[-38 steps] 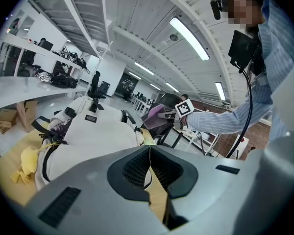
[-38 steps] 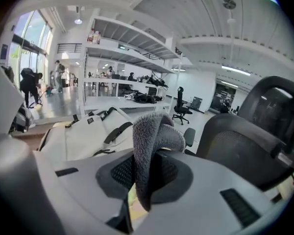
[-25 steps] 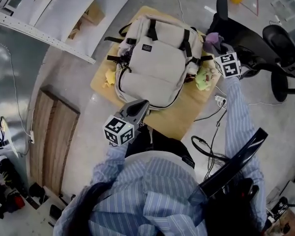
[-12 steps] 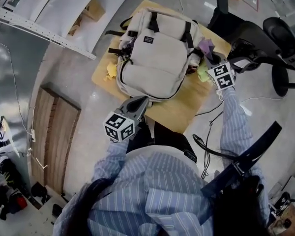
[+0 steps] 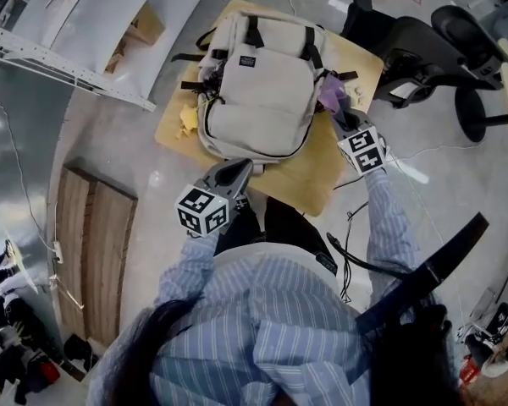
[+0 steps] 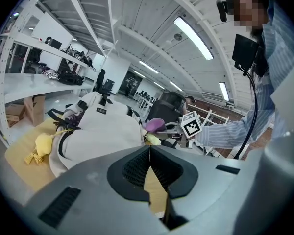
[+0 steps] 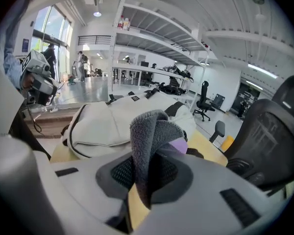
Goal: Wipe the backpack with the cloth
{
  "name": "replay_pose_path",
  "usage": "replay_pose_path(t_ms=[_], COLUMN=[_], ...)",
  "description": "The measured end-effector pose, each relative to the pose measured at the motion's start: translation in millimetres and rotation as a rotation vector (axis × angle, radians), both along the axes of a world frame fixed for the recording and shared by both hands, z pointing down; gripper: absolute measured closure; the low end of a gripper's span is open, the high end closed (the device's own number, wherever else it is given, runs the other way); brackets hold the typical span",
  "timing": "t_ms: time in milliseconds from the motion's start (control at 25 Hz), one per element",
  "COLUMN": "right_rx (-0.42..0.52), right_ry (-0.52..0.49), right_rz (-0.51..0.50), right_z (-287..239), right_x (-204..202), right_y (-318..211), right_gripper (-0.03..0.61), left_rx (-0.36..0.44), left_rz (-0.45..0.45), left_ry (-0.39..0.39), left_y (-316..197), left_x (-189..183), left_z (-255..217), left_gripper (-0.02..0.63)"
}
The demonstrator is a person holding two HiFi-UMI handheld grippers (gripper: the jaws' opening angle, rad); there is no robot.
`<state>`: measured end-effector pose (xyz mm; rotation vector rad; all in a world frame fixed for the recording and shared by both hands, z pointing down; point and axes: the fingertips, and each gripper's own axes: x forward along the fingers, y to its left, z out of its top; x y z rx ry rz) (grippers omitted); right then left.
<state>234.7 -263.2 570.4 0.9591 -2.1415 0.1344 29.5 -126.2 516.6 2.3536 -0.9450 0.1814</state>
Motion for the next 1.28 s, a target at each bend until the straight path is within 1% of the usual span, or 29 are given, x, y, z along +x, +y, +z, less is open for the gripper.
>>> replay_pose_path(t_ms=[120,320,440,640,840,920,1120,1280], right_rx=[-0.042,-0.122,-0.143,-0.161,-0.176,-0.18,-0.176,-0.173], right_ry=[-0.025,-0.113,-0.135,-0.16,-0.185,-0.193,-0.166,-0.171], right_rz=[0.045,0.149,0.179,0.204,0.24,0.239,0.22,0.225], right_z=[11.8,30.1,33.0,32.2,30.6,30.3,32.6,26.7], right_x=[-9.3,-26.7,-38.5,-63.7,-84.6,-94.3,-109.1,-116.2], right_y=[27.1,70.1,94.6,130.6,158.1,167.0,179.8,183.5], right_gripper=[0.537,0.537,0.537,0.537,0.537,0.537,0.537,0.537], left_rx=[-0.004,-0.008,-0.004,0.001,-0.003,-0.005,0.0,0.005], left_rz=[0.018,0.038,0.044,0.043,0.044,0.048,0.057,0.059], left_ry=[0.005,0.009,0.014,0.019,0.025,0.026,0.024,0.024], left_y=[7.4,20.1,25.4,35.5,47.7,52.1,60.5,64.1], left_x=[-6.3,-19.5,-27.4,-46.0,-60.5,-65.4,-74.7,-79.9], left_z=[2.5,7.9,8.1,9.2,12.8,15.1,18.9,19.6], left_gripper=[0.607,0.607,0.607,0.607,0.607,0.607,0.607,0.607])
